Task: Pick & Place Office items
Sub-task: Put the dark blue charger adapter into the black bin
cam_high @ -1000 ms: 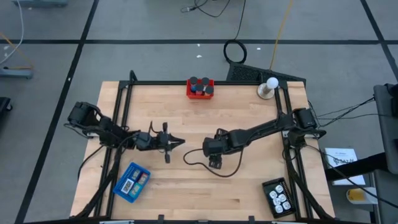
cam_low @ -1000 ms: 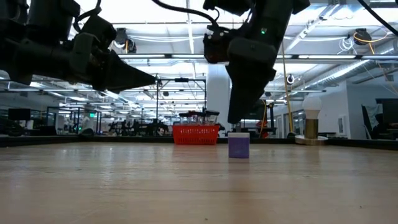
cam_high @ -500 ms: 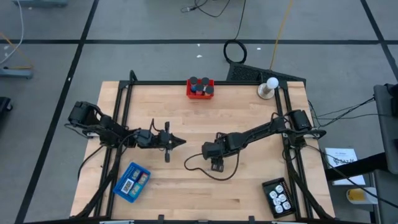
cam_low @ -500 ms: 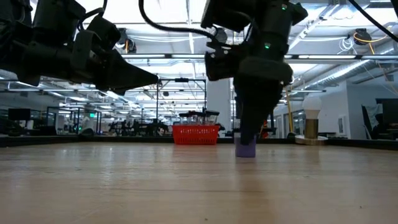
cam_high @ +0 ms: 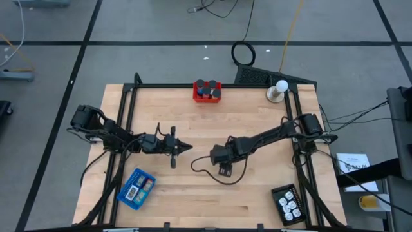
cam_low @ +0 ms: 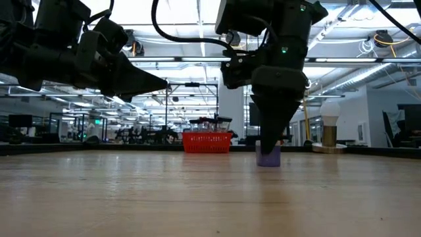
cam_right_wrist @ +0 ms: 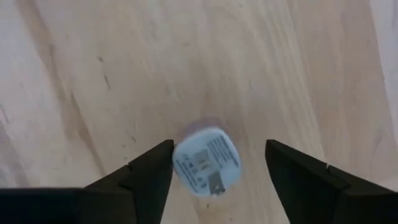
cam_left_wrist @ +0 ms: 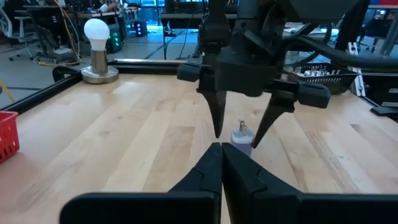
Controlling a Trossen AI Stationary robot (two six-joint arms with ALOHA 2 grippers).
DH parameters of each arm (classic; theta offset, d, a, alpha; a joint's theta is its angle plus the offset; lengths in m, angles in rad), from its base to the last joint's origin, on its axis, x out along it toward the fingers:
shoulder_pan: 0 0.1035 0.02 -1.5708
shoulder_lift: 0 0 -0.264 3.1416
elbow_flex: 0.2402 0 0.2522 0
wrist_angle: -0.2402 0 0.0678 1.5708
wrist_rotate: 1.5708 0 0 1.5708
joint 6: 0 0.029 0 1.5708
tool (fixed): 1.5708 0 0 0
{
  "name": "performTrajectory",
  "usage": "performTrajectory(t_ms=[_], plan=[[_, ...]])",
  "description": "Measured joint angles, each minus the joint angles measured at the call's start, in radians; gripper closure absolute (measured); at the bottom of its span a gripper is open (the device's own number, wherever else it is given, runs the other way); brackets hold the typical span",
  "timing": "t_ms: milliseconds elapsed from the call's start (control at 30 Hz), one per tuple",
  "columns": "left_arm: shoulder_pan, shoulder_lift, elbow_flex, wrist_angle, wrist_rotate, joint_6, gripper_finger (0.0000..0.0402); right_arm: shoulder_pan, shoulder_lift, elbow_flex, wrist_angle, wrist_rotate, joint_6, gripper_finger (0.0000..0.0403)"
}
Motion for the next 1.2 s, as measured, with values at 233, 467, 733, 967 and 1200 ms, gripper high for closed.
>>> performTrajectory(t_ms=[233,467,733,967,1200], plan=[[0.0,0.0,0.0,0.0,0.0,0.0,0.0375,-0.005,0.0,0.0,-0.017,0.0,0.01,0.0143],[-0.001,0.0,0.0,0.0,0.004,0.0,0.0365,-0.01,0.0,0.0,0.012,-0.005,0.045,0.0174],[-0.001,0.0,0.0,0.0,0.004,0.001,0.0364,-0.024,0.0,0.0,0.011,-0.005,0.144,0.0215],[-0.001,0.0,0.0,0.0,0.005,-0.01,0.0364,-0.024,0.0,0.0,0.011,-0.006,0.177,0.0257],[-0.001,0.0,0.0,0.0,0.004,-0.003,0.0364,-0.004,-0.038,-0.002,-0.019,-0.033,0.182,0.0247]])
